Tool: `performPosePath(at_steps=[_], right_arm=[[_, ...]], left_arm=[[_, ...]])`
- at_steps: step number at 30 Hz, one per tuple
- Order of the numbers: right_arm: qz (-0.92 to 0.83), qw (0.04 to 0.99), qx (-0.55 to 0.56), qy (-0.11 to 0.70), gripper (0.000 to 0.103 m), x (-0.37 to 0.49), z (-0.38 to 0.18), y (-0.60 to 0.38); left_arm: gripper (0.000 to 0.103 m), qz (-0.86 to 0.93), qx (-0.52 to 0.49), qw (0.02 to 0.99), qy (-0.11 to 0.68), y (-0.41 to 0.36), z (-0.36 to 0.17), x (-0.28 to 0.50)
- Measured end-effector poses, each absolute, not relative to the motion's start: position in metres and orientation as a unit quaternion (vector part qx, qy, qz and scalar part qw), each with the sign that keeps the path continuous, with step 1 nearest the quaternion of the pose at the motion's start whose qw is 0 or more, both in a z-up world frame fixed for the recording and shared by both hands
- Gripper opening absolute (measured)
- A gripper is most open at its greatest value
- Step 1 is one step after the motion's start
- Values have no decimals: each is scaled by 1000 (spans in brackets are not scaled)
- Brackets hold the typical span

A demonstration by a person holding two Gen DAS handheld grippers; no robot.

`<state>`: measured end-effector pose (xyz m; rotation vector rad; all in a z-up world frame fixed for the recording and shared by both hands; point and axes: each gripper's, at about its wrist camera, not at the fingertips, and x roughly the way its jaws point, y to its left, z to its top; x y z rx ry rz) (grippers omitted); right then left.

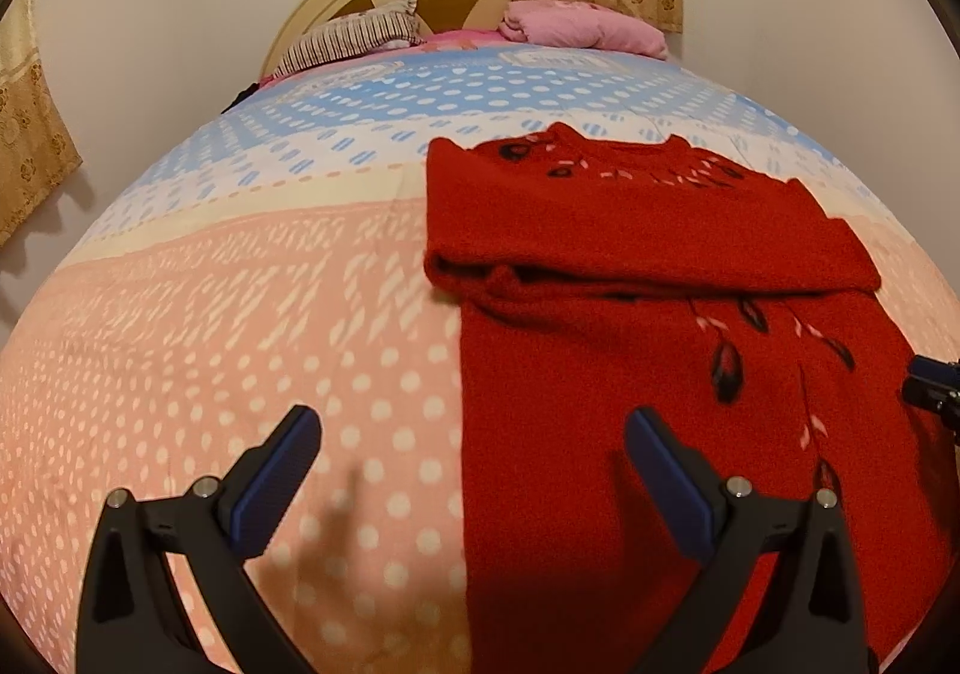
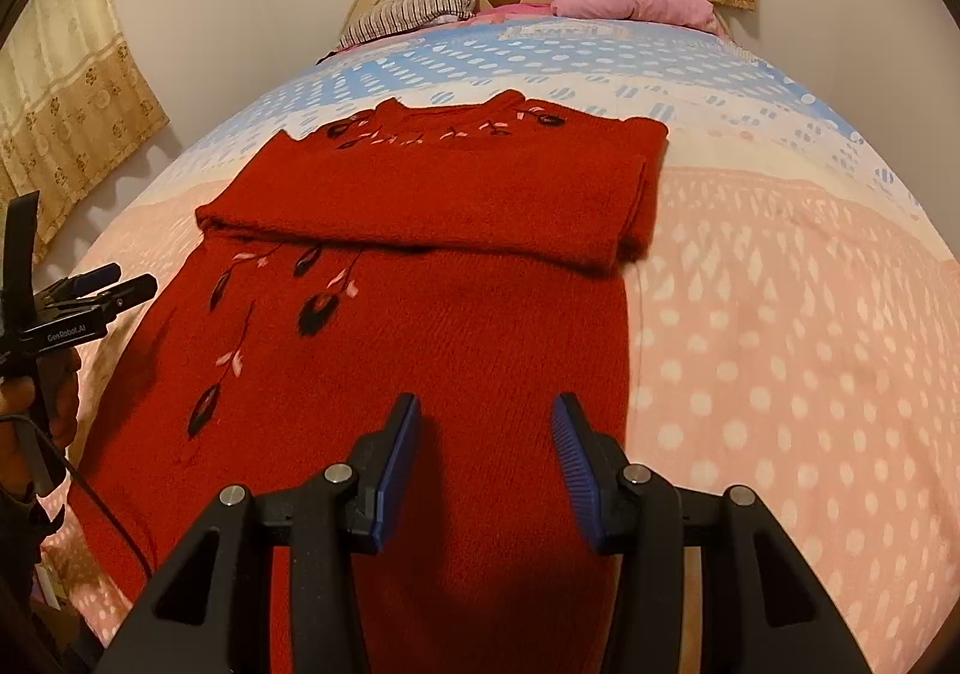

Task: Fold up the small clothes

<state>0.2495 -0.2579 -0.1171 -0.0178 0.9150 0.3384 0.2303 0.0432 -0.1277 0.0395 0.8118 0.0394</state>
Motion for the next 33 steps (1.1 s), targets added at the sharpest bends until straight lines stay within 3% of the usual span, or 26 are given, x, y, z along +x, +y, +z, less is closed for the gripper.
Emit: performPosePath(at_steps=[33], right_arm=[[171,878,-22,447,48,148,-115,-252]], left_arm=[[103,-28,9,914,405,34,-137,139]])
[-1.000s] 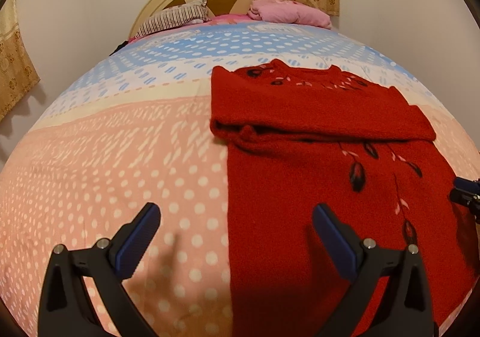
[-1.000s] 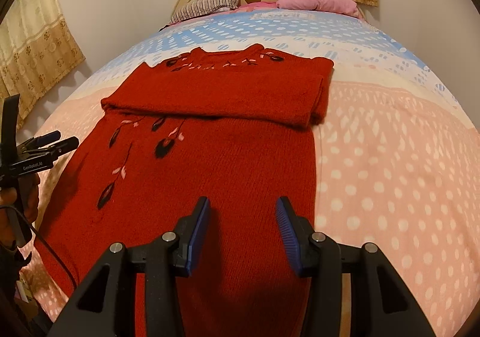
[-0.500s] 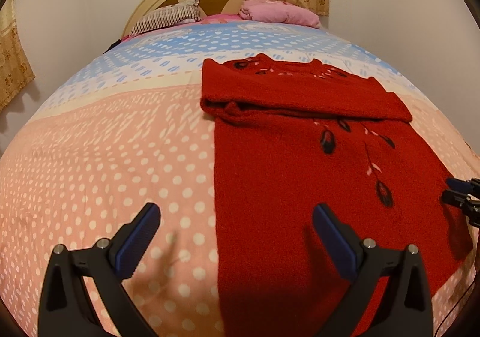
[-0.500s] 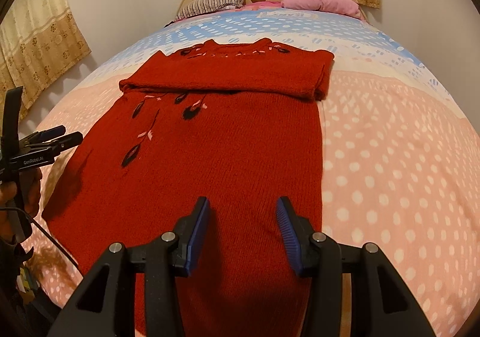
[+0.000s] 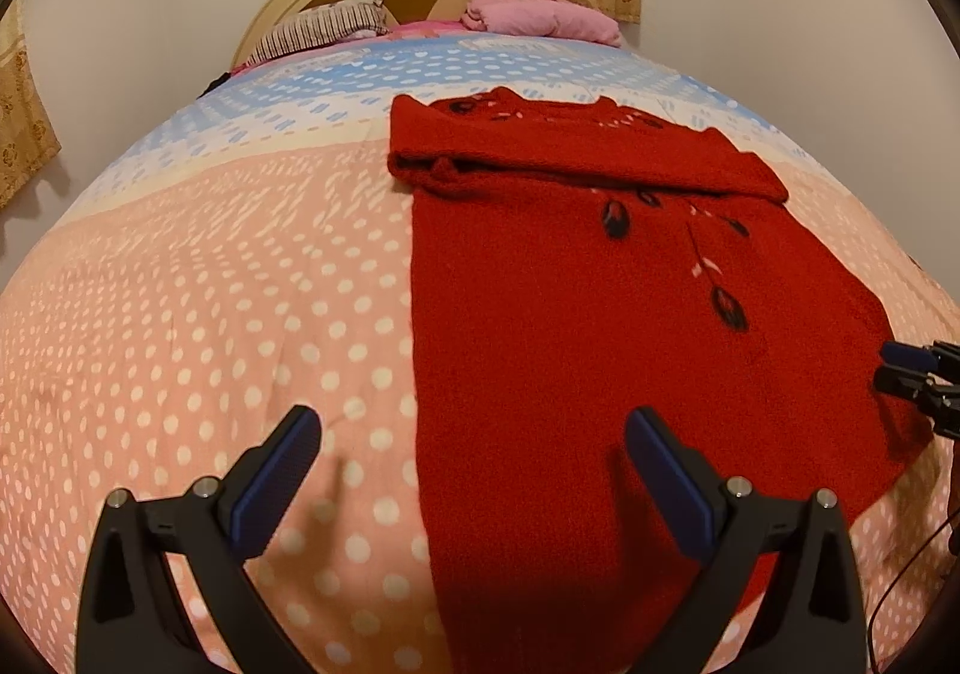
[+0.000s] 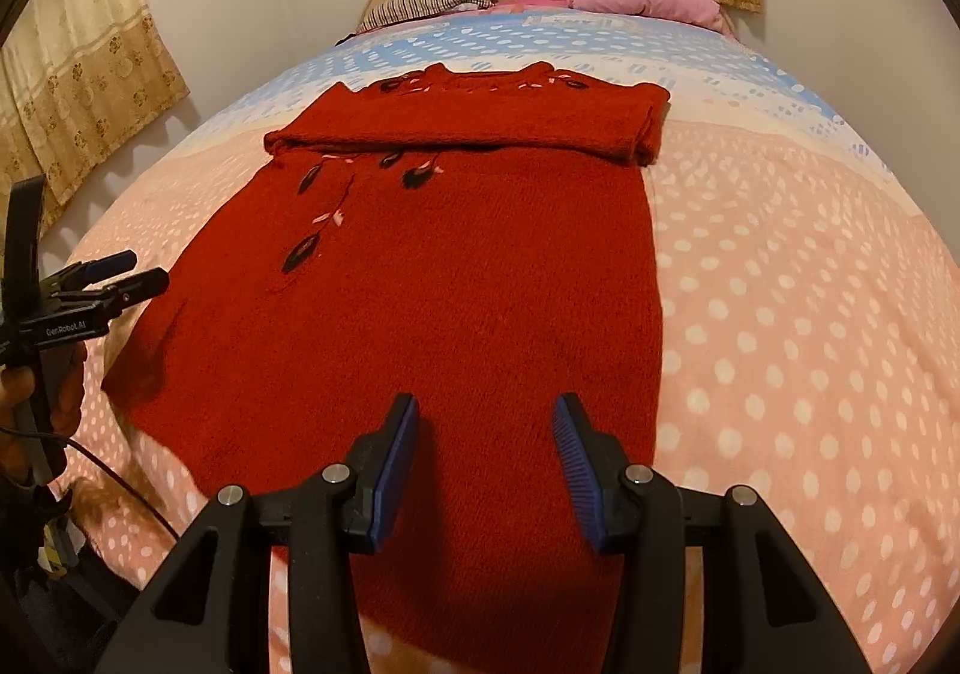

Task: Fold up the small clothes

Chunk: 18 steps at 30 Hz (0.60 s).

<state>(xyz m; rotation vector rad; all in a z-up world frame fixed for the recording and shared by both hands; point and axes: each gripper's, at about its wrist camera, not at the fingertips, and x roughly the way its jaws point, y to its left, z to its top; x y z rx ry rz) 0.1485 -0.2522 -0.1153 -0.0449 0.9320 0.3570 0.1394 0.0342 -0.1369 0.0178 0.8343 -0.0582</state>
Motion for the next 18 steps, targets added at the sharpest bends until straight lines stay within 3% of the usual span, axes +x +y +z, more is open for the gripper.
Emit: performPosePath(at_steps=[14,18], right_arm=[[172,877,-18,448,49,121,-117,-254],[170,879,-23,445,49,114,-120,-255]], left_arm=[[103,-44,-22,909,413,52,-145,104],[93,-58,-49,905,418,62,-146,95]])
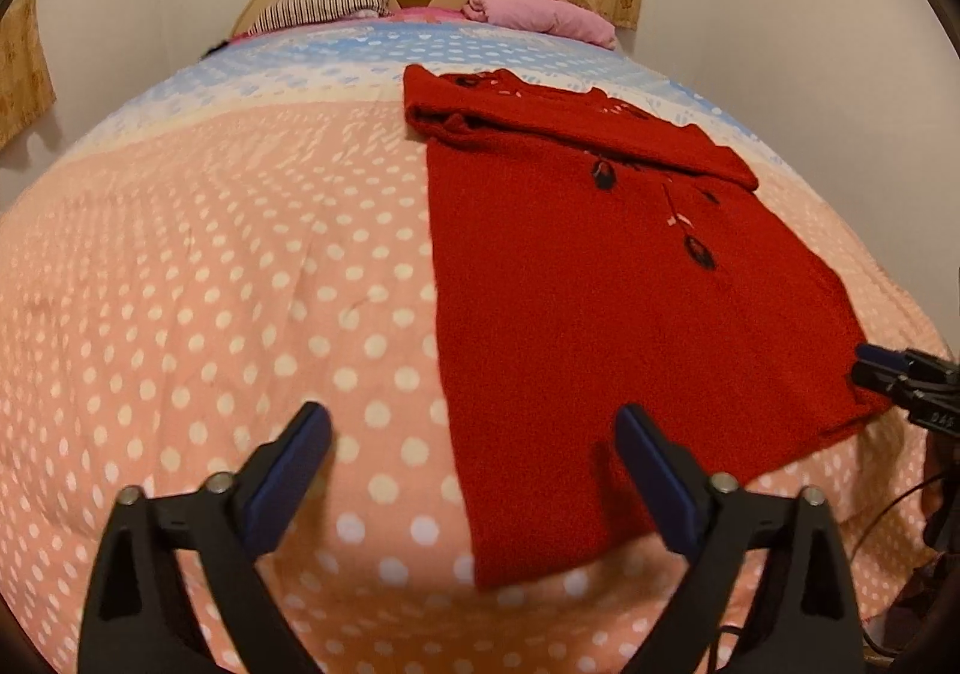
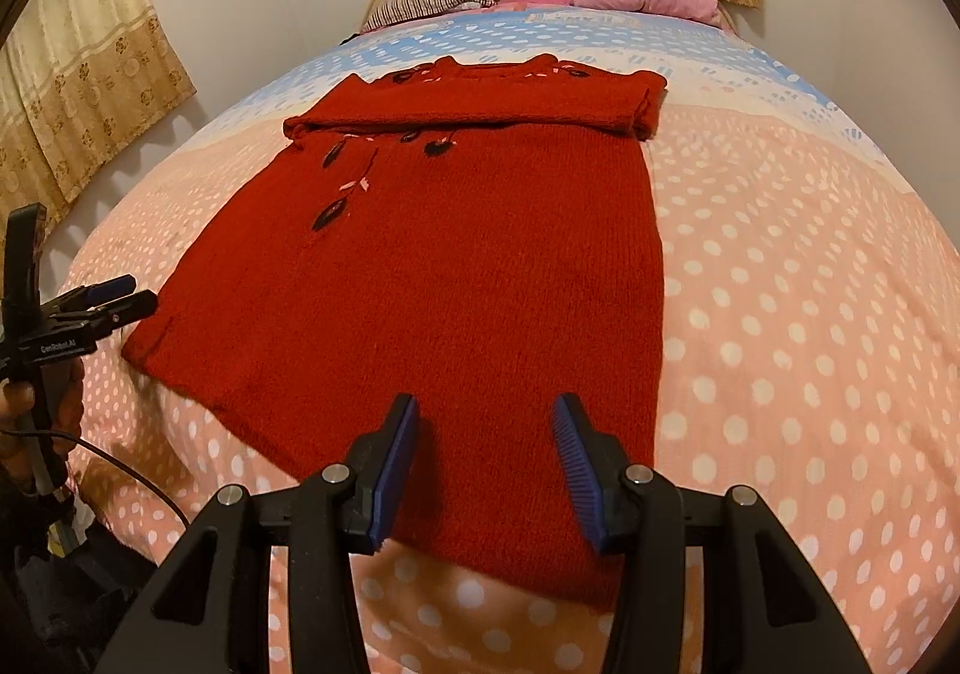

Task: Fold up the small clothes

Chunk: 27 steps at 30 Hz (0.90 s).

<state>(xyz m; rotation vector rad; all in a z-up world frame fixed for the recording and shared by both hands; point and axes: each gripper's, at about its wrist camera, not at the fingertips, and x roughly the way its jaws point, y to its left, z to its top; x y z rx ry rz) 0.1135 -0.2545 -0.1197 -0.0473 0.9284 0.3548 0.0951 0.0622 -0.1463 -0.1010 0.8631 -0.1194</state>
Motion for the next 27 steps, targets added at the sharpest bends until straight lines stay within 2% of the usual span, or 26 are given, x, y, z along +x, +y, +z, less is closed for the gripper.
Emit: performPosePath(at_steps=[4,6,7,17,19,20,21,27], right_arm=[[169,880,-22,443,49,105,-120,-257],[167,882,-23,441,49,101,-120,-258],[166,882,-23,440,49,100,-120,-258],[160,886,-8,435,49,90,-120,-270],[156,888,-4,433,49,89,-119,-274],[154,888,-2,433,49,88,-119,-276],[152,889,0,432,49,88,-118,-278],[149,889,8,434,49,82,-119,-286]], left_arm=[[83,-76,-80,896,429,68,-152,87],[71,-88,-89,893,431,66,-152,83],[68,-96,-94,891,433,64,-153,80],[67,-103,-85,892,432,50,-155,74],[43,-107,-73,894,430,47,-155,73],[23,-109,-65,894,430,45,-155,72],[17,-112,-63,894,430,45,-155,71],[13,-121,-70,893,428,53,-152,72]])
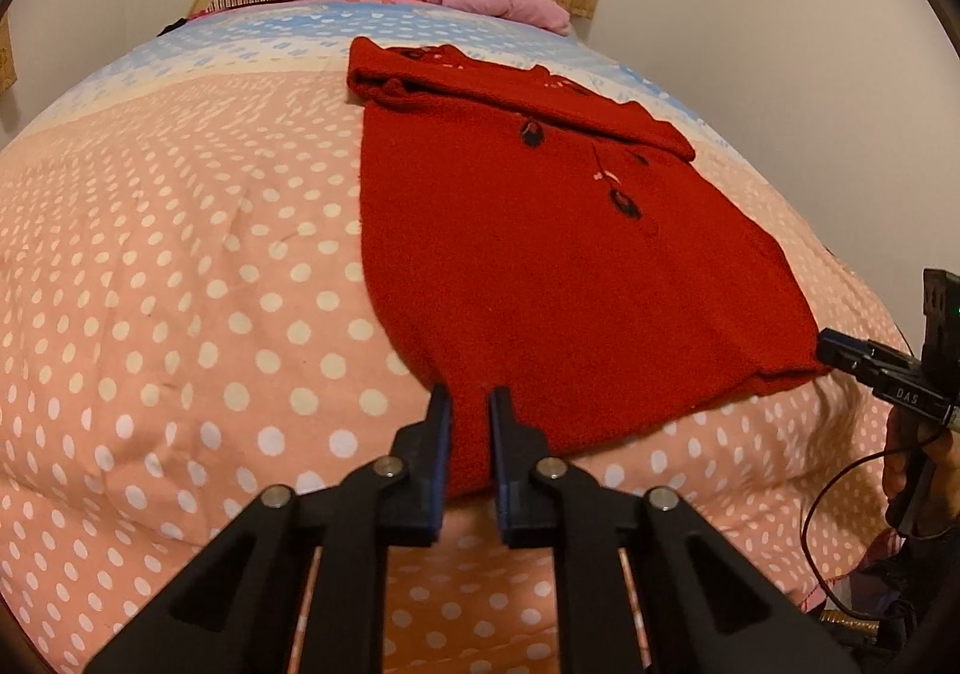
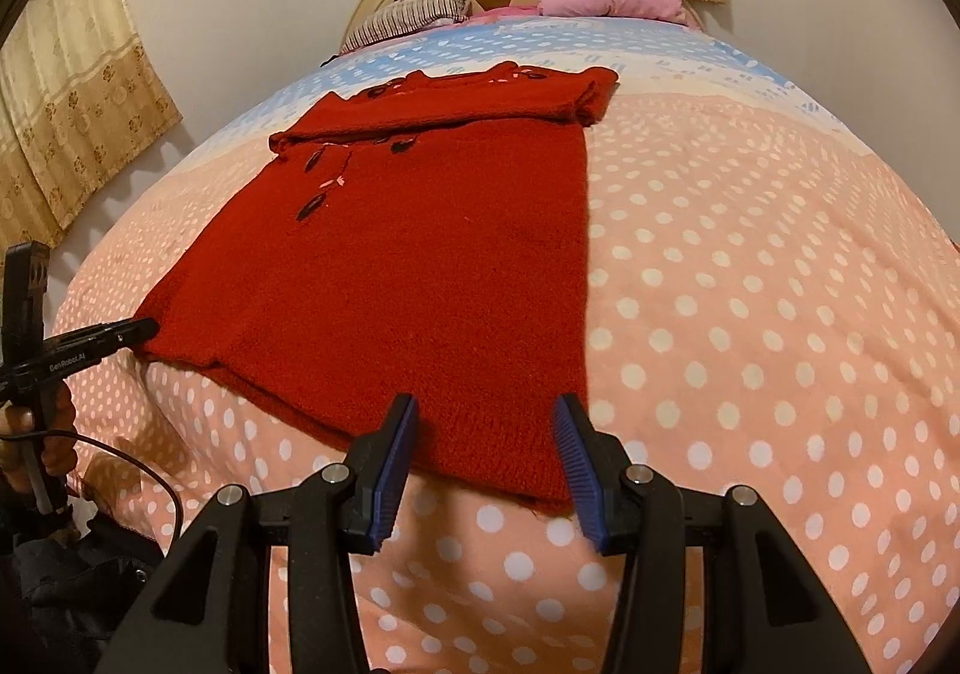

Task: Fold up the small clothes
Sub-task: 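Close the left tool on the sweater hem while the right tool closes on the hem too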

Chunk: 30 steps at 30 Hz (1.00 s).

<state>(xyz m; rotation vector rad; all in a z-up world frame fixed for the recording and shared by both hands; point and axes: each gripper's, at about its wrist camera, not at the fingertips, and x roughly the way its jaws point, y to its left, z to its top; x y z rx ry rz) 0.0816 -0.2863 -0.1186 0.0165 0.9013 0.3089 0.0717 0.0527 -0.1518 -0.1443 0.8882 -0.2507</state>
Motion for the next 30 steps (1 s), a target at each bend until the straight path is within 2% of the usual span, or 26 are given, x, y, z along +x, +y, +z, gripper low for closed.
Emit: performPosePath(at_steps=[10,13,17,19,20,21,23,26,30], right_arm=[[124,886,47,444,49,80,-124,-307],[128,887,57,439,49,79,-125,-306],[145,884,68,439,48,77,-126,-303],[156,882,73,439,43,77,-126,-301],[160,880,75,440,37,77,-127,-300],[165,879,77,442,25,77,-128,-301],[166,878,85,441,17,78,-129,-304],[172,876,108,437,11,78,-128,-311],[182,882,118,418,10,76,-118,-314]], left_arm=[[13,-117,-61,896,425,51,-156,71],[19,-113,-63,896,426,52,-157,72],[32,-116,-72,892,430,53,-157,72],[38,-122,-82,889,433,54,-157,73],[38,-123,-82,890,432,54,-156,72],[33,-124,-77,890,431,53,-156,71],[11,-122,-61,893,429,52,-156,71],[11,-130,-91,888,432,61,-157,74],[10,-131,-94,891,424,65,-151,74]])
